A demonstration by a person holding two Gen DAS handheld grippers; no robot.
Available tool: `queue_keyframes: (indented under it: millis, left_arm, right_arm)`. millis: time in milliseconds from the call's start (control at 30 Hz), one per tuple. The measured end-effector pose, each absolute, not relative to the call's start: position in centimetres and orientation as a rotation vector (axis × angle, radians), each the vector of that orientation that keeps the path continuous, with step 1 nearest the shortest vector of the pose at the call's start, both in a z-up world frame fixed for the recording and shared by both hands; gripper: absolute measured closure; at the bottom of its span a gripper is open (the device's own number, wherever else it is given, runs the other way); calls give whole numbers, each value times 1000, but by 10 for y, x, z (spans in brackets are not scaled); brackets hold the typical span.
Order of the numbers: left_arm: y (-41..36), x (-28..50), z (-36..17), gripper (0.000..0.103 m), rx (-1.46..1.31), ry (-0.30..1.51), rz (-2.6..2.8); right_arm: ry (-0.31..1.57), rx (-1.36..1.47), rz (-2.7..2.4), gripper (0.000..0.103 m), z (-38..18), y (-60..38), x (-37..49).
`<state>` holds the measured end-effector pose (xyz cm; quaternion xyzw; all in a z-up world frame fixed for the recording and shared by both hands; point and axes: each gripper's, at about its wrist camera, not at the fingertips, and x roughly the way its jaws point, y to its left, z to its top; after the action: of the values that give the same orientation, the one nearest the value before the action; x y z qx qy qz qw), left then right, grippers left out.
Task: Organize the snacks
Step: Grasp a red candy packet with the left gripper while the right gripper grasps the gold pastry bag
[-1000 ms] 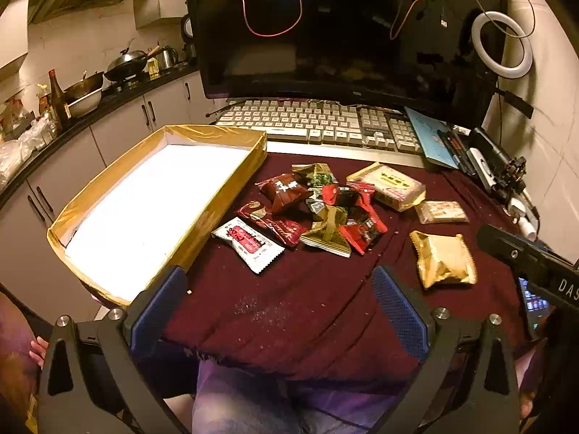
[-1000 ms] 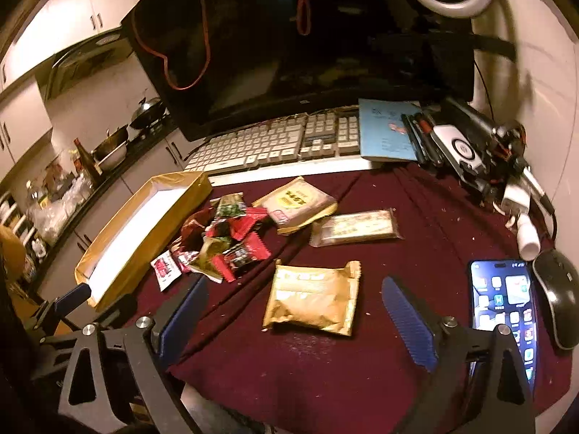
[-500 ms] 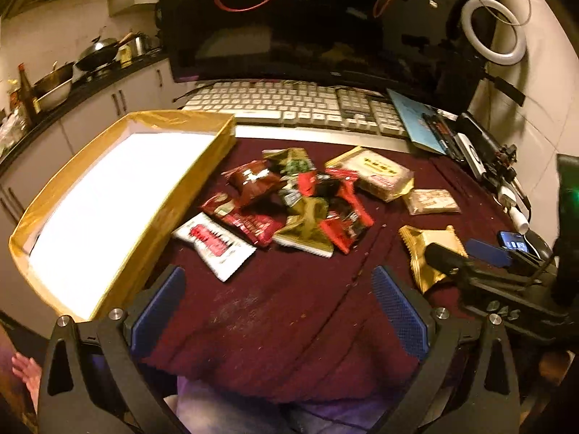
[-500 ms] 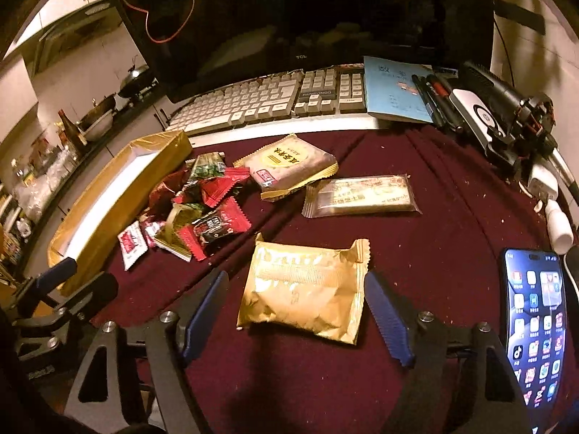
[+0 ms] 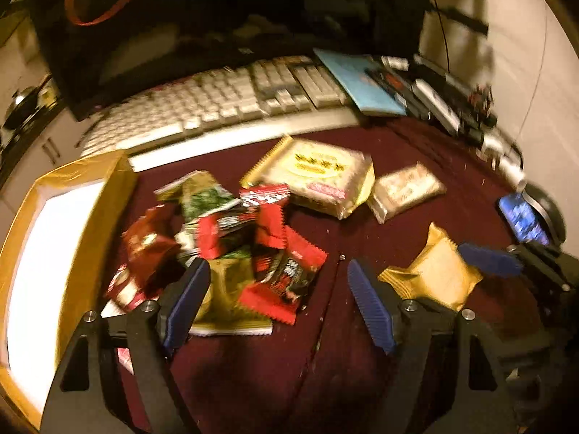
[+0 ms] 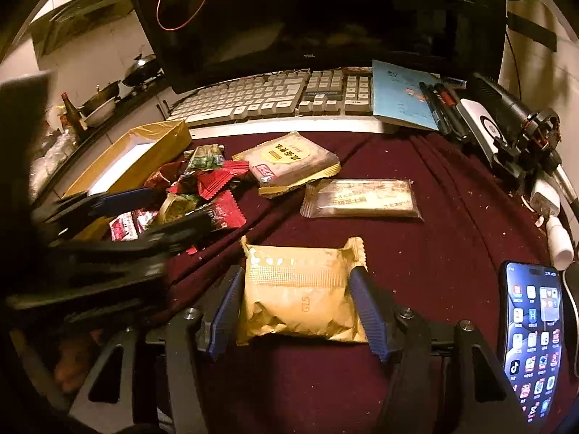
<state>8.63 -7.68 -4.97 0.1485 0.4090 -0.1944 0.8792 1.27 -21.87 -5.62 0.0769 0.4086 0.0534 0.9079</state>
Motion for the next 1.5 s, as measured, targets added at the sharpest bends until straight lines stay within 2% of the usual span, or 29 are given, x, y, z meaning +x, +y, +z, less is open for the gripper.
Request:
queue_keyframes:
  millis: [100,167,300,367,433,533,600,667,733,933,1067,1200,1267,1300,1333,1500]
  left_arm:
    - [-85,86,-52,29,372,835,-367]
    - [-85,83,-50,47,388,821,-359]
    - [-68,77,-44,49,325,850,-404]
    - [-60,75,-40,49,270,850,-451]
    - [-63,74,-40,49,290,847,-480]
    - [-78,76,-47,49,382,838,-465]
    - [-90,76,-53,50,465,824,-447]
    - [-96,77,-62,73,506,853,-446]
    - [-94,71,-65,77,517,839,-448]
    - [-67,67,-52,78,313,850,-506]
    - [-46,56,-33,78,150,820,-507]
    - [-21,47,-13,78,32,781,-469]
    - [-6,39,-1,78,6,731,-438]
    - [2,37,3,78,-13,713,-424]
    - [11,35,7,78,-28,701,-396]
    - [40,39,10,78,-67,697,-314]
  right_arm:
    - [833,165,112,34,-61,-220,11]
    - [831,159,117,41,-60,-219,11]
    - [816,171,115,45,-58,-222,10]
    - [803,205,120,52,-55,-227,8]
    - [785,219,114,53,-51,-230,7]
    - [792,219,115,53,-51,-230,9]
    - [800,198,112,48,-50,-227,10]
    - [800,196,109,43,-51,-227,9]
    - [824,187,104,39,-56,-226,11]
    - [811,210,109,45,-58,-232,12]
    - [773,237,136,59,-49,-234,7]
    - [719,253,159,60,-33,-233,4]
    - [713,257,171,65,-27,-230,5]
    - [706,253,181,71,-24,-228,5]
    - [693,248,203,103,-19,-224,5]
    - [728,203,223,102,-13,-196,19]
